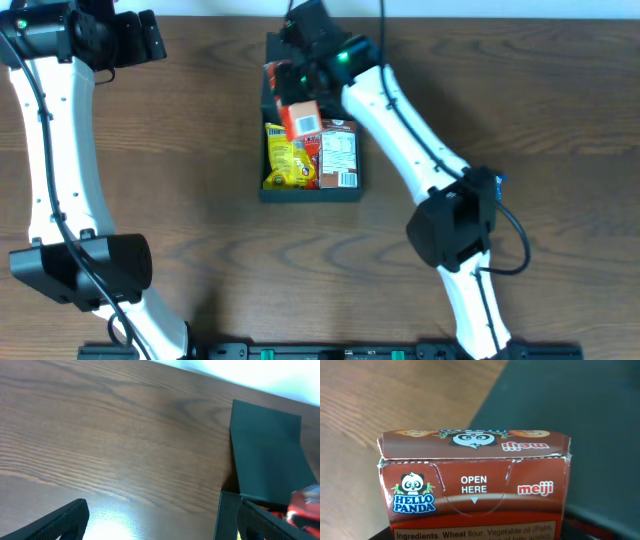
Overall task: Pack container
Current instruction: 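Carry the Hello Panda box left and lower it into the box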
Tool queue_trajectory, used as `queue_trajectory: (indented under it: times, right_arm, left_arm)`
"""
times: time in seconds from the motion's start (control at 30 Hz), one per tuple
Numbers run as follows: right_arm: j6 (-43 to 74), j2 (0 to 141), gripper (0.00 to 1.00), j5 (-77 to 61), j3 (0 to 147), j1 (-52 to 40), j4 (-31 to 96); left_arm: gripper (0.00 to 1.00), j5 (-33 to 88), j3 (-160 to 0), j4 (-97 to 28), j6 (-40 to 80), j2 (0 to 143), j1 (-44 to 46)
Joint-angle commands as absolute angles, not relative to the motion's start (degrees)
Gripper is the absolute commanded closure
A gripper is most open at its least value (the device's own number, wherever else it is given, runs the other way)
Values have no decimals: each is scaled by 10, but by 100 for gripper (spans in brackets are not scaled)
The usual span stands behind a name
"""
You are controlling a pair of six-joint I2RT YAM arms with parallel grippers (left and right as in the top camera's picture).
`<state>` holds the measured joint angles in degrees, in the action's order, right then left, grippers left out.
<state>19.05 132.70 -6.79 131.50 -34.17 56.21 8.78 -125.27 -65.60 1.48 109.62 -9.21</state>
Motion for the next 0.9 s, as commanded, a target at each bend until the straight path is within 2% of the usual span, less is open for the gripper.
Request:
queue_trajectory:
  times: [0.0, 0.17, 0.4, 0.87]
  right_arm:
    - [227, 1316, 52, -30, 1317, -373, 568]
    - [241, 1320, 52, -4, 1313, -406, 573]
    - [327, 1342, 53, 63, 1313, -423, 612]
    - [392, 1360, 53, 63, 1312, -420, 645]
  left_arm:
    - [5, 83, -1253, -659, 13, 1103, -94]
    - [5, 84, -1253, -660, 13, 1103, -94]
    - [5, 84, -1253, -662, 13, 1103, -94]
    - [5, 84, -1253, -663, 13, 1103, -94]
